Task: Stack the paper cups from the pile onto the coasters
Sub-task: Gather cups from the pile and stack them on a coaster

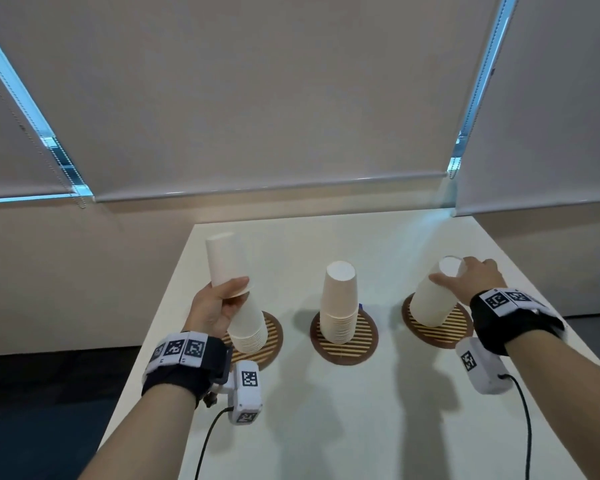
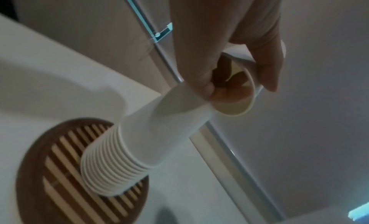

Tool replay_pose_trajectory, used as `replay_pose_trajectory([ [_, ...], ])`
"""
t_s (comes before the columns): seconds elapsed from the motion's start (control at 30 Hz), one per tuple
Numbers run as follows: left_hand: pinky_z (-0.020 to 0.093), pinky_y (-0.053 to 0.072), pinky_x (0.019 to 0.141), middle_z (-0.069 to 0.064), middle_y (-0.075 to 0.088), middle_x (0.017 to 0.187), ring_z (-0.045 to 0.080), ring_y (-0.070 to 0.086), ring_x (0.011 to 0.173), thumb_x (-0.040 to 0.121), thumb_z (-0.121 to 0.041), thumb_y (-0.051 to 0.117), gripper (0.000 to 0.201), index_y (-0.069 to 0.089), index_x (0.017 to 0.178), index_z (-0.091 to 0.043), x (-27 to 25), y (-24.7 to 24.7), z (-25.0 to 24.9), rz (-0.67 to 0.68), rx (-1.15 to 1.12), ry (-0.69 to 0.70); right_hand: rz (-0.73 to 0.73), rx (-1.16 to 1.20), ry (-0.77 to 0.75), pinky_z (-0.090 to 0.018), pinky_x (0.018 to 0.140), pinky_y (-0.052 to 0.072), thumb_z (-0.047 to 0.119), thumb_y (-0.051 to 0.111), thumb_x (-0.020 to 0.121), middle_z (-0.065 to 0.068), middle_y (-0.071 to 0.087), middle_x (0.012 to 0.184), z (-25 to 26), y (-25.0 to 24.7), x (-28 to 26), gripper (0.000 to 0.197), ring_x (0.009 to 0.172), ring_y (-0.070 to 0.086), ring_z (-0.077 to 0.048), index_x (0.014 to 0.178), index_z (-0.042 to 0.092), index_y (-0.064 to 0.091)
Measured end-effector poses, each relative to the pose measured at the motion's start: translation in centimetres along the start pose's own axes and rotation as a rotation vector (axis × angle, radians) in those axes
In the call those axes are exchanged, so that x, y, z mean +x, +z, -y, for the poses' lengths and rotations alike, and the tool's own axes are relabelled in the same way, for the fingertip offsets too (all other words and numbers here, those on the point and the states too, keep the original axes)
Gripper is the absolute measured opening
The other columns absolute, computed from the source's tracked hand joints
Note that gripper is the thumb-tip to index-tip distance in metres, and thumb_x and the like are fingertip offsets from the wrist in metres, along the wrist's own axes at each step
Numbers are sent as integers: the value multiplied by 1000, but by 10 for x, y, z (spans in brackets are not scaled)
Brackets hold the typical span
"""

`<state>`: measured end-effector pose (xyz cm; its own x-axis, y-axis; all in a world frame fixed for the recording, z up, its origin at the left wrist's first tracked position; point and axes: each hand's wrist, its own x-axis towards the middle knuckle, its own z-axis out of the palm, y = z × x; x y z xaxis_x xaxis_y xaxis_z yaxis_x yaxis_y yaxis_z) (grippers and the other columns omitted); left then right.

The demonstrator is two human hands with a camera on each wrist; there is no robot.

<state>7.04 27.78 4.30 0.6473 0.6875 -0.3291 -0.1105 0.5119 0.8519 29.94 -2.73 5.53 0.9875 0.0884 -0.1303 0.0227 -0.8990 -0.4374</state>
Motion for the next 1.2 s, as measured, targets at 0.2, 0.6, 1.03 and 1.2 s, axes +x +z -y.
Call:
replay_pose_trajectory([
  [0.2,12,26,35,-3,49,53,5,39,39,76,-5,71,32,52,102,-7,8,-3,-1,19,205,54,70,208,62,-42,90,42,32,65,83,-25,48,132,-3,20,-1,69,118,49,-42,140,10,32],
  [0.6,36,49,74,0,58,101,20,54,81,74,-41,76,60,52,126,-23,-18,-20,-5,-174,824,163,104,176,51,-41,90,43,34,66,83,-24,51,131,5,19,-8,68,117,50,-41,137,8,35],
  [1.03,40,49,93,13,59,125,33,58,112,65,-26,83,74,49,129,-12,9,-34,50,-191,1052,47,130,243,35,-41,94,43,24,67,82,-23,50,131,18,41,-17,68,118,49,-42,140,15,31],
  [1.2,40,46,98,9,61,124,32,56,116,67,-23,81,69,49,128,-16,18,-26,65,-263,944,36,117,215,27,-42,93,44,19,70,79,-23,51,129,20,43,-5,71,117,50,-43,139,17,31],
])
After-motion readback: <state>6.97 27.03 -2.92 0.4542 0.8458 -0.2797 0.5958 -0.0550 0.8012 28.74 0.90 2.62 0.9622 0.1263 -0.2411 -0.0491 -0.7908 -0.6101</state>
